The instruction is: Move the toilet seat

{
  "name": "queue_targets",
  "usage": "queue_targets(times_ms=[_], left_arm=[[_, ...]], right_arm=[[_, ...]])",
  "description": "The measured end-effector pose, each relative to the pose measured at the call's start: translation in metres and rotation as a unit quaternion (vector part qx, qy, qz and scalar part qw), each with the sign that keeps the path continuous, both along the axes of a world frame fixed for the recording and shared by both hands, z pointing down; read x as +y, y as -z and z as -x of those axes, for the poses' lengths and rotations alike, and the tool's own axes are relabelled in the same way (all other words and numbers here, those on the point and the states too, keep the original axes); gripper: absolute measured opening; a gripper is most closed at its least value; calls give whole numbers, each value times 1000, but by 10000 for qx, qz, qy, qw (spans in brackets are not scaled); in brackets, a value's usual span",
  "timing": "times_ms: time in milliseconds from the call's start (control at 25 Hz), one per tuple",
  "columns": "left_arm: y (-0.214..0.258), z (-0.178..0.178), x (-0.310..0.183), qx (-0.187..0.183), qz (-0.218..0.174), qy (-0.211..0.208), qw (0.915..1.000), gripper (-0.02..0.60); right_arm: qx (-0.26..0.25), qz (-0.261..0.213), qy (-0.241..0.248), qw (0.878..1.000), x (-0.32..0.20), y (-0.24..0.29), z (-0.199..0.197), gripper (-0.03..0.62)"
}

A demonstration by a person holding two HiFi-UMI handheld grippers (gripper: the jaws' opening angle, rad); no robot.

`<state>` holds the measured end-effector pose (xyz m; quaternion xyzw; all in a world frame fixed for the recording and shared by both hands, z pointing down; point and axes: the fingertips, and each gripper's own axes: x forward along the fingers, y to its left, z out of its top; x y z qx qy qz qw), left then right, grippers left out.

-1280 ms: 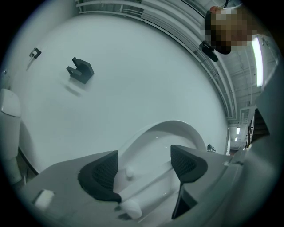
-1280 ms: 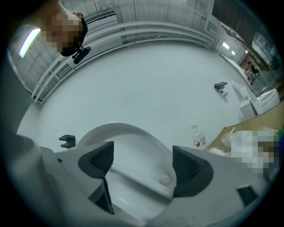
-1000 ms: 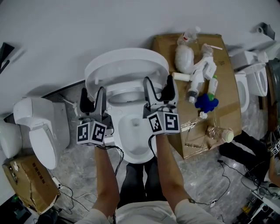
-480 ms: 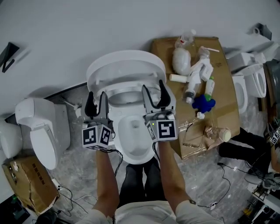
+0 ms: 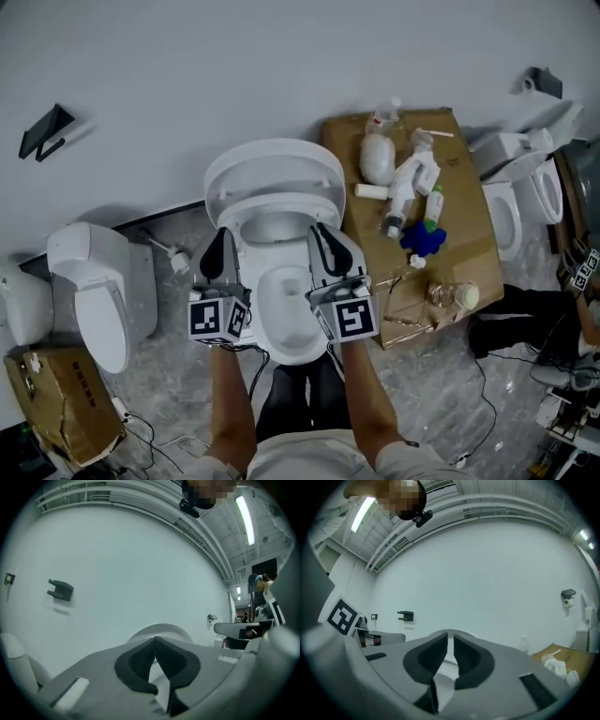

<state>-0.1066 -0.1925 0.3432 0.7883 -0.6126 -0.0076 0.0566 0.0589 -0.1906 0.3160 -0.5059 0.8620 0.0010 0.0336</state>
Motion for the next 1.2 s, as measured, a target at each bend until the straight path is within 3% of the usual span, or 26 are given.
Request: queue_targets(times_ms=[120,400,520,720,1200], left_arm=[[23,-9,21,-11,-51,-264,9996,-2],[83,-24,75,92,-133,-824,9965,-2],[106,-31,100,179,-52,-1088,9939,-2],[144,-37,135,223,-134,-1415,9896,-2],[158,-57,208,229,-56,-1734,9846,-2]], right_arm=[[2,4,125,9999,24,19,-1,5],[103,168,490,9986,83,70,-4,3],[263,-70,728,9970,107,95,-5,3],[404,-78,1197,9920,144,132,-1,3],[135,189,1401,9899,213,149,3,3]])
